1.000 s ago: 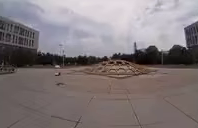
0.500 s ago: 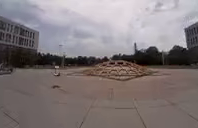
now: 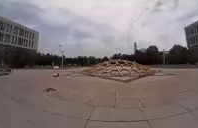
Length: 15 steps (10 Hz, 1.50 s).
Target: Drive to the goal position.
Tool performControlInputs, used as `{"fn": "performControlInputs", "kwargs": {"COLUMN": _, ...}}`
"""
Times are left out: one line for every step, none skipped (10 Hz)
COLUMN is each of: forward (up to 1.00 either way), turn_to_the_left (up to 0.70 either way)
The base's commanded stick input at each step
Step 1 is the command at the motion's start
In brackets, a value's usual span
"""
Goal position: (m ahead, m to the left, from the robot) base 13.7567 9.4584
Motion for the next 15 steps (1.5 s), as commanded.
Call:
{"fn": "performControlInputs", "kwargs": {"forward": 0.7, "turn_to_the_left": 0.0}}
{"fn": "performControlInputs", "kwargs": {"forward": 0.7, "turn_to_the_left": 0.0}}
{"fn": "performControlInputs", "kwargs": {"forward": 0.7, "turn_to_the_left": 0.0}}
{"fn": "performControlInputs", "kwargs": {"forward": 0.7, "turn_to_the_left": 0.0}}
{"fn": "performControlInputs", "kwargs": {"forward": 0.7, "turn_to_the_left": 0.0}}
{"fn": "performControlInputs", "kwargs": {"forward": 0.7, "turn_to_the_left": 0.0}}
{"fn": "performControlInputs", "kwargs": {"forward": 0.7, "turn_to_the_left": 0.0}}
{"fn": "performControlInputs", "kwargs": {"forward": 0.7, "turn_to_the_left": 0.0}}
{"fn": "performControlInputs", "kwargs": {"forward": 0.7, "turn_to_the_left": 0.0}}
{"fn": "performControlInputs", "kwargs": {"forward": 0.7, "turn_to_the_left": 0.02}}
{"fn": "performControlInputs", "kwargs": {"forward": 0.7, "turn_to_the_left": 0.08}}
{"fn": "performControlInputs", "kwargs": {"forward": 0.7, "turn_to_the_left": 0.12}}
{"fn": "performControlInputs", "kwargs": {"forward": 0.7, "turn_to_the_left": 0.29}}
{"fn": "performControlInputs", "kwargs": {"forward": 0.7, "turn_to_the_left": 0.34}}
{"fn": "performControlInputs", "kwargs": {"forward": 0.7, "turn_to_the_left": 0.34}}
